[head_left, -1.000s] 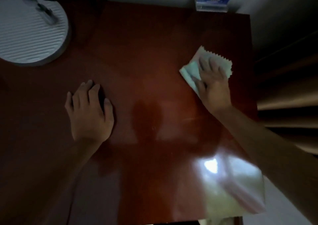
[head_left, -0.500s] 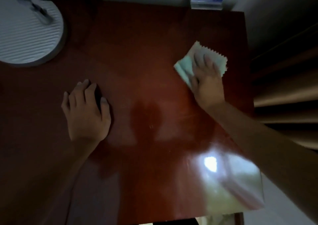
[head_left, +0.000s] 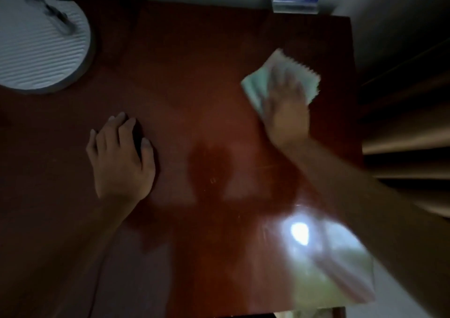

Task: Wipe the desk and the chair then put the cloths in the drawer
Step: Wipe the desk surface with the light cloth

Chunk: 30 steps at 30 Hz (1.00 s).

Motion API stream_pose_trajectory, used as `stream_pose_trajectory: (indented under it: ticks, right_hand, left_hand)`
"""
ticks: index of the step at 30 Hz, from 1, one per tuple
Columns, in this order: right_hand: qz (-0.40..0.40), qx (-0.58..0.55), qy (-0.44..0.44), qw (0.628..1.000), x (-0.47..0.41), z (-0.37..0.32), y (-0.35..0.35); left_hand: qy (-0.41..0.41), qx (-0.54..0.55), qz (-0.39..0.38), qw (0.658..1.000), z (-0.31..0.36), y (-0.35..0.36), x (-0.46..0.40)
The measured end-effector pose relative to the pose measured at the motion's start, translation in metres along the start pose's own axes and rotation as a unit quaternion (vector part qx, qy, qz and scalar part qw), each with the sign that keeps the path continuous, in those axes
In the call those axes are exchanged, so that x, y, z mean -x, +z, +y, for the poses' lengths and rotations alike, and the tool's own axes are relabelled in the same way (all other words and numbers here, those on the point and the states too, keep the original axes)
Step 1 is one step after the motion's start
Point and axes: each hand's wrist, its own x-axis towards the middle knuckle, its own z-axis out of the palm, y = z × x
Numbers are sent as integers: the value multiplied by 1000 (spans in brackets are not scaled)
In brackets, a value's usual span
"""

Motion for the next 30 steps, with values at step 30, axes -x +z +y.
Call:
stream_pose_trajectory:
  ticks: [30]
  right_hand:
    - [-25,-27,-15,999,93,-31,-5]
  left_hand:
    - [3,37,-10,999,-3,-3,1]
